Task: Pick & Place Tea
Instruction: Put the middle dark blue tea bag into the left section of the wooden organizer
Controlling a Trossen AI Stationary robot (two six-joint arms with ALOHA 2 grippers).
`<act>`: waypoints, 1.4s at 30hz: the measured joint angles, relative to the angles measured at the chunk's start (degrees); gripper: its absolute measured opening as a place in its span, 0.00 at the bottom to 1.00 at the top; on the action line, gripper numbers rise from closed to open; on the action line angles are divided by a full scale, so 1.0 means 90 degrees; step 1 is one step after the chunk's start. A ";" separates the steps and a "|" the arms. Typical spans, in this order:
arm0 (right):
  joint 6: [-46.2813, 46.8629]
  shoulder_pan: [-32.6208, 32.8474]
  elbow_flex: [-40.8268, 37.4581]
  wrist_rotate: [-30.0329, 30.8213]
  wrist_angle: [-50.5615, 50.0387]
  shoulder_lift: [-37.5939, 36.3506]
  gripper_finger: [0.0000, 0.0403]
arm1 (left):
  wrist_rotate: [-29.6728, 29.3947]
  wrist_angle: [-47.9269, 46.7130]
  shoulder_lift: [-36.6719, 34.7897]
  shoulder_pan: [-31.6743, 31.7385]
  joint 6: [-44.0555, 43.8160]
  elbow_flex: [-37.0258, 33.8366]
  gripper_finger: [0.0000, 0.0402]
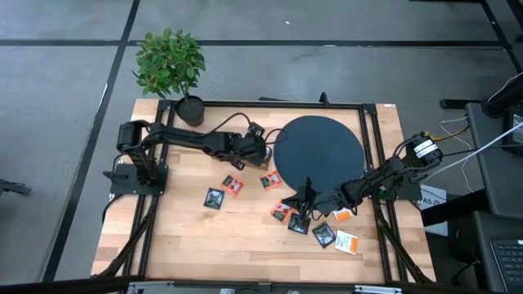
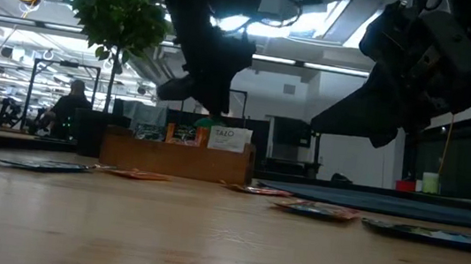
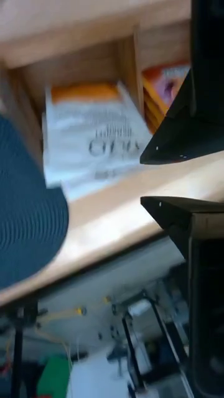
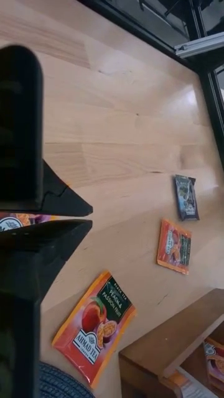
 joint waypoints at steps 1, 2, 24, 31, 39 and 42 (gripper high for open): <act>0.0000 0.0000 0.0000 0.0000 0.0002 0.0000 0.06 | -0.0147 0.0004 -0.0002 -0.0038 0.0018 0.0066 0.22; 0.0000 0.0000 0.0000 0.0000 0.0002 0.0000 0.06 | -0.0278 0.0015 -0.0004 -0.0076 0.0043 0.0129 0.22; -0.0008 -0.0002 0.0000 0.0000 0.0048 0.0000 0.06 | -0.0914 -0.2136 -0.1789 -0.0589 -0.2506 0.0970 0.13; -0.0017 -0.0012 0.0000 -0.0002 0.0031 0.0000 0.06 | 0.0281 -0.2743 -0.2812 -0.0846 -0.4141 0.0658 0.01; -0.0017 -0.0012 0.0000 -0.0007 0.0017 0.0000 0.06 | 0.0327 -0.2365 -0.3780 -0.1635 -0.5262 -0.0710 0.01; -0.0006 -0.0012 0.0000 -0.0009 0.0027 0.0000 0.06 | 0.0339 -0.1882 -0.3998 -0.1983 -0.5508 -0.1261 0.01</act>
